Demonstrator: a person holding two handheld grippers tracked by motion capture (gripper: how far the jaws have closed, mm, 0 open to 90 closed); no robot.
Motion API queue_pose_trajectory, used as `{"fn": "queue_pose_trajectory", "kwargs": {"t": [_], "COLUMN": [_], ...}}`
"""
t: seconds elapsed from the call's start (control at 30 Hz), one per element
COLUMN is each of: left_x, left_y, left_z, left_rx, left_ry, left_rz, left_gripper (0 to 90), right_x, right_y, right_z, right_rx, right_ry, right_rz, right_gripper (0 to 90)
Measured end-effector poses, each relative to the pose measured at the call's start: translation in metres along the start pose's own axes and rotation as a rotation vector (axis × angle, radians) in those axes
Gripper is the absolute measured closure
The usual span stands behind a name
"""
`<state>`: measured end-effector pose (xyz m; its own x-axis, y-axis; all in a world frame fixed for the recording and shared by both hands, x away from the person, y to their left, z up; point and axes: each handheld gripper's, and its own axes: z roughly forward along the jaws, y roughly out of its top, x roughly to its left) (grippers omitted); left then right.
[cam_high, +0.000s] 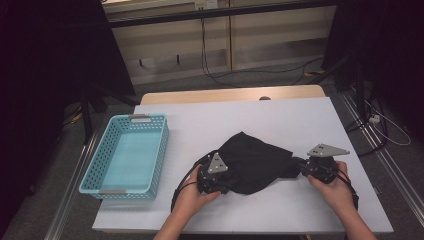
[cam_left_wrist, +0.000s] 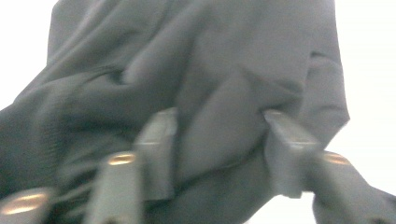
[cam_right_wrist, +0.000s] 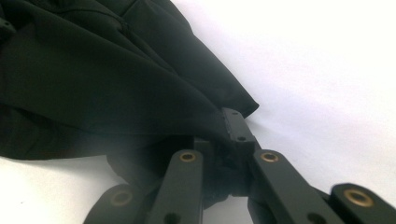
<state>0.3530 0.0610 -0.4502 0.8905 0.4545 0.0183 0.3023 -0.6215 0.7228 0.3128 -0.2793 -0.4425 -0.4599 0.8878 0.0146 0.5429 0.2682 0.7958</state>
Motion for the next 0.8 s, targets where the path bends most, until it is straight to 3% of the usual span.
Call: {"fn": "queue_pose_trajectory", "kwargs": {"t": [0.1,0.17,0.2,0.33,0.4,0.57,0.7,0.8], "left_x": [0.009,0.017,0.021,0.034,0.042,0.061,0.072,0.076], "left_y": [0.005,0.007,0.008,0.014,0.016,0.011,0.004,0.001], "left_z": [-0.011,-0.021,-0.026,-0.045,-0.052,-0.061,-0.061,-0.059], "left_rx": [0.041,-0.002,-0.03,-0.12,-0.14,-0.151,-0.135,-0.134], "left_ry": [0.005,0.005,-0.002,0.013,0.008,0.038,0.079,0.083], "left_rz": [-0.08,-0.142,-0.176,-0.24,-0.271,-0.335,-0.383,-0.413], "left_gripper": [70.2,76.3,77.6,81.6,82.3,82.7,82.7,82.5], "right_x": [0.0,0.0,0.0,0.001,0.003,0.004,0.002,-0.001], "right_y": [0.0,0.001,0.001,0.001,0.002,0.005,0.007,0.006], "right_z": [-0.001,-0.001,-0.001,0.001,0.002,0.003,0.0,0.0], "right_rx": [-0.003,-0.007,-0.011,-0.01,-0.007,-0.039,-0.066,-0.065], "right_ry": [0.004,0.007,0.013,0.027,0.029,0.014,-0.037,-0.046], "right_rz": [0.001,-0.002,-0.004,-0.005,-0.007,0.015,0.053,0.066], "right_gripper": [86.2,86.1,86.1,83.3,81.4,70.4,69.7,69.7]}}
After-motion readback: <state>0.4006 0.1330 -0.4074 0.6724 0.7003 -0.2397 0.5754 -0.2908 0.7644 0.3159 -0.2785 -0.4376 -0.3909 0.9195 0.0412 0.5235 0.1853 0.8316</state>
